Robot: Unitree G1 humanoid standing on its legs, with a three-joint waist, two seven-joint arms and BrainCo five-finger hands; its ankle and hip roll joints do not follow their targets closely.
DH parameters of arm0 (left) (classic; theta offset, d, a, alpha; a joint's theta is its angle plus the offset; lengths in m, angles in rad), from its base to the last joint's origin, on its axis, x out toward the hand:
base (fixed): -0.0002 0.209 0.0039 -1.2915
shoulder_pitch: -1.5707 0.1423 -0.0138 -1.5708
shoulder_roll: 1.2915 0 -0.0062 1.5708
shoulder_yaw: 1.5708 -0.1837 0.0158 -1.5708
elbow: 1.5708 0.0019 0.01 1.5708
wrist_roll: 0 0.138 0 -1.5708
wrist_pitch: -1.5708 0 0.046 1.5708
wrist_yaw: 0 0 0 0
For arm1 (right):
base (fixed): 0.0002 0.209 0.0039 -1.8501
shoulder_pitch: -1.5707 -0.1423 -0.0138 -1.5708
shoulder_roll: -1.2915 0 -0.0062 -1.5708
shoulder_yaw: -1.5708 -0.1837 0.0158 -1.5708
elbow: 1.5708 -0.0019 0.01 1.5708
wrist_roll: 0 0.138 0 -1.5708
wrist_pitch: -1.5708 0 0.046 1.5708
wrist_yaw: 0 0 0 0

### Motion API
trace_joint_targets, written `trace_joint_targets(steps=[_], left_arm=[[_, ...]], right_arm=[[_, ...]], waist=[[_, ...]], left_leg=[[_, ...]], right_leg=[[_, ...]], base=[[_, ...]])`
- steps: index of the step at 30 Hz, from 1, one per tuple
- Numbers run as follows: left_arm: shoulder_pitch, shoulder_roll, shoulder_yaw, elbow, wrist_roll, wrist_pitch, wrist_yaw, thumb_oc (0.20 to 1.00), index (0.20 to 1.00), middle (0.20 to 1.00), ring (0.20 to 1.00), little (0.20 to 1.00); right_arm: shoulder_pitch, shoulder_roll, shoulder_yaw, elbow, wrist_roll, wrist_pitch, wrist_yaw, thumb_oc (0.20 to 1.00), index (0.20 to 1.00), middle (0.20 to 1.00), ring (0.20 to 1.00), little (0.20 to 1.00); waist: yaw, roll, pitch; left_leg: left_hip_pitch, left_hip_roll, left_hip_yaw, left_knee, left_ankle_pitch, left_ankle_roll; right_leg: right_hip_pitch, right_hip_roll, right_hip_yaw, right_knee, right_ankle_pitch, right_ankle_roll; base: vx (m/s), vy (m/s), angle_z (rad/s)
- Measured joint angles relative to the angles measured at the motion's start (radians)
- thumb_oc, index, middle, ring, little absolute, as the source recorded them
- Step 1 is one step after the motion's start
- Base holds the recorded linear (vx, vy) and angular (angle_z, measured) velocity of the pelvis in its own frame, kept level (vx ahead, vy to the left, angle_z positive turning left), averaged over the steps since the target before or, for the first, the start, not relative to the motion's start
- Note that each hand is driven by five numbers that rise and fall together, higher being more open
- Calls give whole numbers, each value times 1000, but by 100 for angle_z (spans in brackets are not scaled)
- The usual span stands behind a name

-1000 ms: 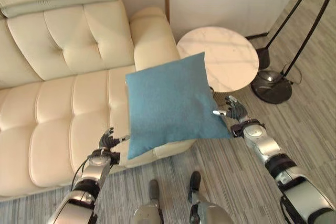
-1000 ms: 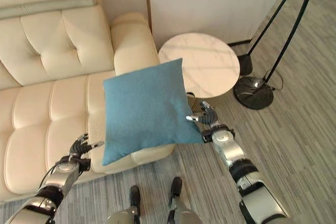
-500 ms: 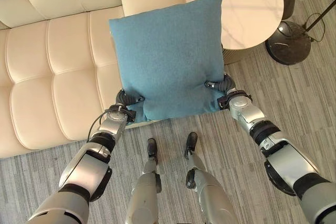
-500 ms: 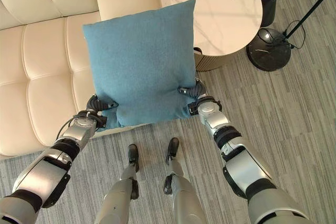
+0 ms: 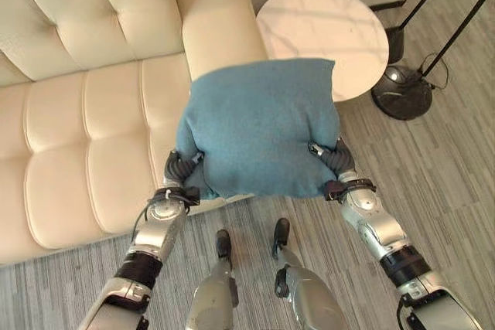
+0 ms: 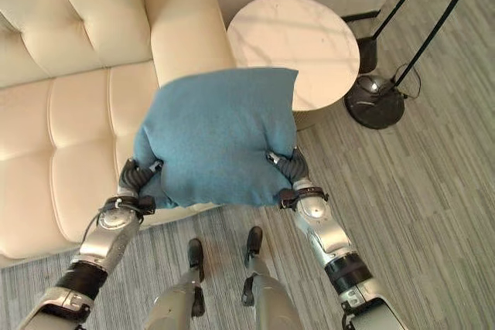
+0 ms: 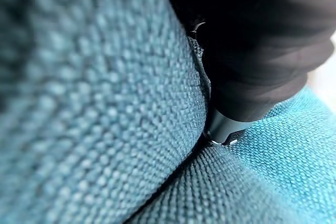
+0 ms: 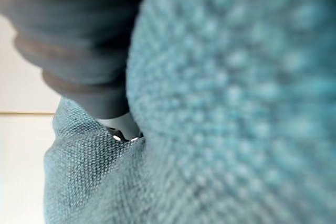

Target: Pick up all the scattered cushions and arrange them neatly on the sofa.

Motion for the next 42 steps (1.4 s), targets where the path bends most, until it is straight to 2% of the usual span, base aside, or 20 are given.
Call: trace_joint_targets(steps=[5,7,9,11,12,13,16,17,18,20,21,22,23,25,26,29,31,32,34,42], left_arm=[[346,-33,63,-376,2,-15,-16,200,200,200,200,200],[399,-31,64,-398,4,-37,-50,200,200,200,200,200],[399,-21,64,-397,23,-41,-58,200,200,200,200,200],[350,-13,60,-384,44,-41,-77,200,200,200,200,200],[337,-18,58,-380,44,-41,-81,200,200,200,200,200],[331,-15,54,-381,45,-41,-87,200,200,200,200,200],[333,6,59,-385,45,-41,-96,200,200,200,200,200],[336,-5,68,-381,45,-42,-94,200,200,200,200,200],[338,-7,66,-382,44,-43,-94,200,200,200,200,200],[339,2,57,-381,42,-44,-93,200,200,200,200,200],[332,-1,50,-378,42,-44,-93,200,200,200,200,200],[316,-11,40,-368,42,-44,-93,200,200,200,200,200],[300,-11,24,-353,41,-44,-93,200,200,200,200,200],[294,-6,17,-342,41,-44,-93,200,200,200,200,200],[293,-11,10,-341,41,-44,-94,200,200,200,200,200],[288,-29,-3,-331,41,-44,-102,200,200,200,200,200],[262,-42,-27,-330,42,-45,-105,200,200,200,200,200],[235,-33,-37,-321,42,-45,-110,200,200,200,200,200],[234,-10,-35,-321,43,-44,-112,200,200,200,200,200],[233,35,3,-321,43,-45,-120,200,200,200,200,200]], right_arm=[[321,-78,-65,-300,4,-9,112,200,200,200,200,200],[418,-81,-97,-354,2,-23,154,200,200,200,200,200],[413,-71,-112,-354,-26,-32,160,200,200,200,200,200],[403,-52,-136,-341,-86,-35,161,200,200,200,200,200],[403,-48,-138,-321,-89,-35,160,200,200,200,200,200],[405,-43,-139,-289,-97,-35,156,200,200,200,200,200],[394,-39,-137,-280,-111,-36,150,200,200,200,200,200],[365,-38,-143,-277,-114,-39,144,200,200,200,200,200],[365,-44,-143,-277,-115,-39,141,200,200,200,200,200],[357,-49,-141,-269,-115,-40,137,200,200,200,200,200],[356,-62,-141,-269,-116,-45,128,200,200,200,200,200],[356,-71,-148,-261,-116,-46,122,200,200,200,200,200],[355,-74,-156,-250,-116,-46,115,200,200,200,200,200],[355,-70,-158,-251,-118,-46,106,200,200,200,200,200],[355,-77,-161,-254,-118,-46,105,200,200,200,200,200],[357,-88,-173,-255,-119,-46,105,200,200,200,200,200],[360,-98,-212,-263,-131,-51,106,200,200,200,200,200],[365,-73,-236,-260,-133,-50,105,200,200,200,200,200],[366,-58,-231,-261,-134,-50,107,200,200,200,200,200],[330,-31,-190,-264,-135,-51,107,200,200,200,200,200]], waist=[[2,95,-149],[4,88,-229],[3,76,-238],[-8,87,-224],[-10,95,-218],[-8,103,-211],[18,94,-203],[46,137,-175],[62,146,-170],[86,128,-154],[74,135,-151],[50,137,-147],[57,115,-139],[47,69,-138],[9,53,-137],[-28,71,-140],[-65,113,-142],[-54,81,-139],[-52,64,-144],[-6,54,-147]], left_leg=[[152,-7,16,-7,-45,17],[159,-24,34,-7,-54,26],[145,-42,56,3,-51,48],[74,-38,71,23,-17,87],[64,-30,55,26,-4,95],[59,-19,16,29,11,91],[42,-18,-25,26,18,78],[-4,16,-87,19,52,20],[-27,27,-110,21,55,8],[-72,30,-128,22,-14,-80],[-100,38,-133,39,-29,-81],[-129,40,-143,53,-45,-102],[-144,36,-117,68,-63,-77],[-167,17,-51,170,-79,-43],[-132,14,-38,249,-102,-50],[9,40,-15,216,-118,-38],[91,54,-12,91,-115,-17],[98,24,-15,72,-89,-6],[103,-2,-17,73,-88,-3],[98,-30,9,65,-96,24]], right_leg=[[145,-4,17,0,-20,15],[143,-17,38,0,-24,27],[97,-28,64,38,-2,34],[1,-47,100,130,0,125],[-14,-39,109,223,-75,126],[-4,-15,152,387,-204,118],[82,0,175,424,-353,101],[147,59,171,278,-350,24],[140,88,177,264,-335,7],[113,107,168,270,-310,-32],[111,115,147,263,-293,-25],[114,106,108,244,-295,-48],[97,78,78,238,-268,-90],[99,24,56,197,-221,-81],[118,-14,24,154,-197,-54],[130,-33,-5,162,-203,-30],[133,-22,-52,161,-198,-1],[135,-47,-49,146,-178,23],[161,-70,-54,116,-165,44],[169,-91,-41,62,-124,68]], base=[[71,124,-10],[-200,142,-22],[-351,38,-40],[-327,-65,-2],[-222,-128,55],[-115,-148,56],[-164,-239,56],[-195,-228,79],[-407,-243,118],[-303,-90,92],[-167,-15,103],[-225,-18,114],[-161,-10,92],[-111,27,67],[-62,46,88],[36,79,51],[117,127,58],[149,168,47],[86,109,22],[93,139,-3]])
